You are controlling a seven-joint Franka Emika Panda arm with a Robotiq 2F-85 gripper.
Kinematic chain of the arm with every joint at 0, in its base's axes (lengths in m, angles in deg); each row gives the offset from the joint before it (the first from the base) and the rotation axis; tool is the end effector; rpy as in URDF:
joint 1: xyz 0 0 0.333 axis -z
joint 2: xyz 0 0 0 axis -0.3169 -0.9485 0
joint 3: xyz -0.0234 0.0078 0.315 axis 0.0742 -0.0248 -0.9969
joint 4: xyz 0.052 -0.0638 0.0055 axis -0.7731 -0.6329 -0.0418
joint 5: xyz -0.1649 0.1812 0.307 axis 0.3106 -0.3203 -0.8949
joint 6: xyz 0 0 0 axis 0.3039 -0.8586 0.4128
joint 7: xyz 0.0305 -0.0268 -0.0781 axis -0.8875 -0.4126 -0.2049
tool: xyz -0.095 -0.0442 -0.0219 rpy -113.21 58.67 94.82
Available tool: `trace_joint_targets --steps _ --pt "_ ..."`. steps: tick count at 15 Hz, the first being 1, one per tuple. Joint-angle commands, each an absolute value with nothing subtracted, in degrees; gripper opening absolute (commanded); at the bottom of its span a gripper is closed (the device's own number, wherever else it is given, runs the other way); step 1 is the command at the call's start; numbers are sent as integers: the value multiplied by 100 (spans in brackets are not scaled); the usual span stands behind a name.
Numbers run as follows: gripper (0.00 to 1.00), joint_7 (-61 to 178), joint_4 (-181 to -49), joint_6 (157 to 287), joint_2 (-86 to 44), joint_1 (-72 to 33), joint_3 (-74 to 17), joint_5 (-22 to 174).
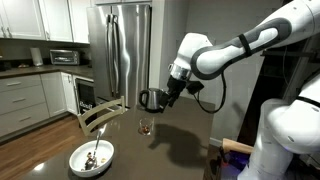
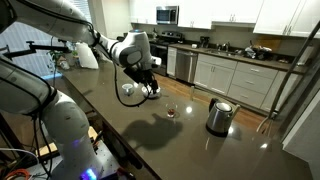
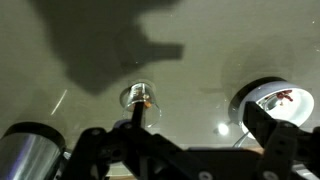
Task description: Pour the contents in the cup into the bowl
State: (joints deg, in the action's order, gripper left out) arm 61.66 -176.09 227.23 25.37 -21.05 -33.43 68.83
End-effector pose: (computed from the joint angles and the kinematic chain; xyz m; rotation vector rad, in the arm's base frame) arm 0.3928 0.0255 0.4253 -3.0361 0.1776 -0.4156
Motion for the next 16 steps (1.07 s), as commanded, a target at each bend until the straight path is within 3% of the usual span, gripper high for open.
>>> trace_joint_targets --steps 1,8,16 --pt "100 6199 -17983 23090 2801 -1794 -3290 6962" --pt "100 6183 -17639 23524 2199 -1415 -3246 7067" --pt "100 6017 -16737 23608 744 -1657 -3156 6829"
